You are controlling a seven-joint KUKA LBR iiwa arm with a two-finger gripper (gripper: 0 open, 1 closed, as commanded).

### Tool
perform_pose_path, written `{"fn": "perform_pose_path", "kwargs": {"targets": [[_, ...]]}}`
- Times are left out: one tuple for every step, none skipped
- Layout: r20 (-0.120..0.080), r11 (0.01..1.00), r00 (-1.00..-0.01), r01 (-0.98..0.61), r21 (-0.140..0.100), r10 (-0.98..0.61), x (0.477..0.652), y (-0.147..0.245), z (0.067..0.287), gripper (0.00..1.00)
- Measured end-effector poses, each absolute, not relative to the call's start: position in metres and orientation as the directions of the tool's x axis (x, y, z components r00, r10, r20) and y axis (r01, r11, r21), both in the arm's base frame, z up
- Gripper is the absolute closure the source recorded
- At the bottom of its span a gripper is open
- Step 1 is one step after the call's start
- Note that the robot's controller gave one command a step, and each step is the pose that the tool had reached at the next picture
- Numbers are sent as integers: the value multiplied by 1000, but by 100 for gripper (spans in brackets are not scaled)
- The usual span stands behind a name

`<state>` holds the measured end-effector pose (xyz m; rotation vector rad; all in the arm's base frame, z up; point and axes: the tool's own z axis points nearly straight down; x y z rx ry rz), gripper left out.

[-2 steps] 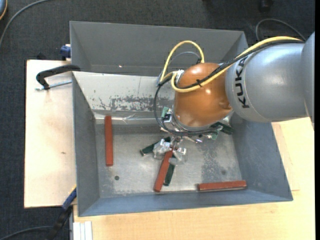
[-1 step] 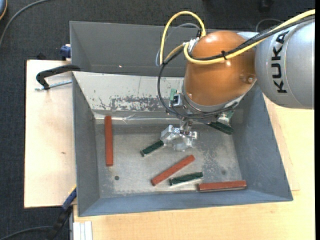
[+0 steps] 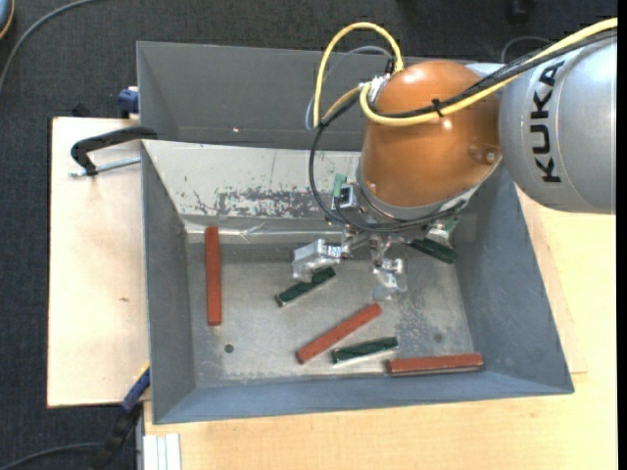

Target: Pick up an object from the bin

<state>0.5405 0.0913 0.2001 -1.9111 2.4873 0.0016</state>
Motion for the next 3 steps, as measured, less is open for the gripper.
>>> {"fn": "perform_pose_path", "kwargs": {"targets": [[-3, 199, -199, -980, 3, -980, 593, 97, 66, 0], [-4, 200, -200, -980, 0, -980, 594, 97, 71, 100], [-5, 67, -67, -998, -13, -998, 592, 85, 220, 100]]}}
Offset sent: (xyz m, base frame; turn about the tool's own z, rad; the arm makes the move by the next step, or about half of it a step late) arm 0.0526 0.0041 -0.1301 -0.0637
